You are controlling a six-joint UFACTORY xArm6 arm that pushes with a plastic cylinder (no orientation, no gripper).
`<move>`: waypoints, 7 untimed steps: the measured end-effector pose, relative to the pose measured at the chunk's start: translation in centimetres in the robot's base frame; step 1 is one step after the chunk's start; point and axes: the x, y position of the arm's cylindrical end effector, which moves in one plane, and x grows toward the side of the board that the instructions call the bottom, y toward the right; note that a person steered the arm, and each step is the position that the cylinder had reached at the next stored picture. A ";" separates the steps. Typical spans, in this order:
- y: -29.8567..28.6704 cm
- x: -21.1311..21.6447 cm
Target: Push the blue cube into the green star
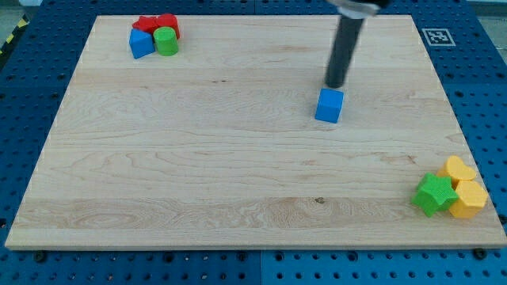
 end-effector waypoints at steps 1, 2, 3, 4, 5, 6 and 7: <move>-2.7 4.1; -3.0 8.2; -0.4 9.5; -2.2 7.7; -3.7 2.3; -1.2 1.2; 3.6 3.0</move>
